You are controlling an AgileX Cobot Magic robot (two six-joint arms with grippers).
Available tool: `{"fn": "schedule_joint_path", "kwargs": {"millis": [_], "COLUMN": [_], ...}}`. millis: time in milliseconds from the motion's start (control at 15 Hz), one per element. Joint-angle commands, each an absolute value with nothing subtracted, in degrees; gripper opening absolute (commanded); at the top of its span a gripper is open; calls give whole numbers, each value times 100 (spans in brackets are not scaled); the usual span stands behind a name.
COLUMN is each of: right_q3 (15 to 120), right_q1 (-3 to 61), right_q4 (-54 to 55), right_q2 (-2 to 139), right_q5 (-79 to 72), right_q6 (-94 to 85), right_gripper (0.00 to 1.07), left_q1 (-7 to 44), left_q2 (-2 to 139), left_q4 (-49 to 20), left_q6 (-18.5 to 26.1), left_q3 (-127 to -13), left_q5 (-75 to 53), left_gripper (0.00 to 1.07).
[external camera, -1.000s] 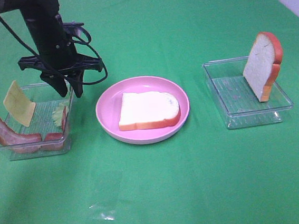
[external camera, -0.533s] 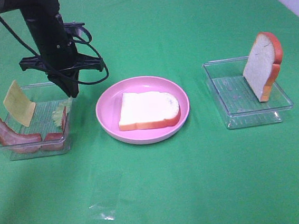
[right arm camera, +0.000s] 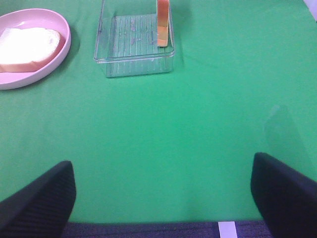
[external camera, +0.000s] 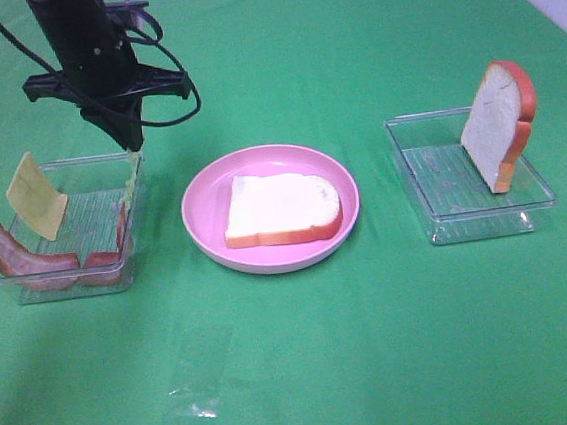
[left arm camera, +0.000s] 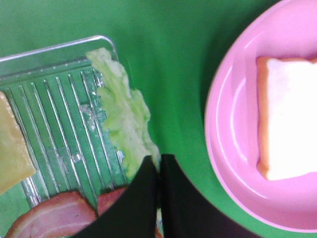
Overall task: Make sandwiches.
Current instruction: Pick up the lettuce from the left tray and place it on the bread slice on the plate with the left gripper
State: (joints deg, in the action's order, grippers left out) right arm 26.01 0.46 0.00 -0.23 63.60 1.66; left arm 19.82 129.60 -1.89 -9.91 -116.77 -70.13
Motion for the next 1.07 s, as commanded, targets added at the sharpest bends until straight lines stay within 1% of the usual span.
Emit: {"fn": "schedule_joint_path", "kwargs": {"millis": [67,133,267,467,533,667,733,800,933,1067], "right_q3": [2590,2590,2590,2590,2590,2590,2590,2590,2590,2590], "right_q1": [34,34,34,34,34,34,34,34,34,34], "right_q4": [0,0,0,0,0,0,0,0,0,0], "right_q2": [-183,-183,-183,-183,-183,-183,-183,-183,-183,-183], "right_q5": [6297,6297,6297,6297,6297,6297,6297,6297,6297,6297], "right_q6": [97,97,97,97,97,97,97,97,97,97], "right_gripper": [92,92,92,92,92,92,92,92,92,92], "left_q1": [2000,2000,2005,2005,2005,2005,2005,2017,2143,2343], "left_q2": [12605,12531,12319,12267,12273,12296,12324,12456,12691,12920], "left_q4": [-286,-332,-665,-1553,-2412,-3266,-3472,-3994,-4326,-4343], "left_q6": [-1043,-1043,-974,-619,-229,166,269,556,808,882], "left_q3": [-11700,-11700,-11700,-11711,-11711,-11711,-11711,-11711,-11711,-11711], "left_q5": [-7563,-7563,-7557,-7391,-7047,-6744,-6721,-6698,-6675,-6583], "left_gripper": [0,0,0,0,0,0,0,0,0,0]}}
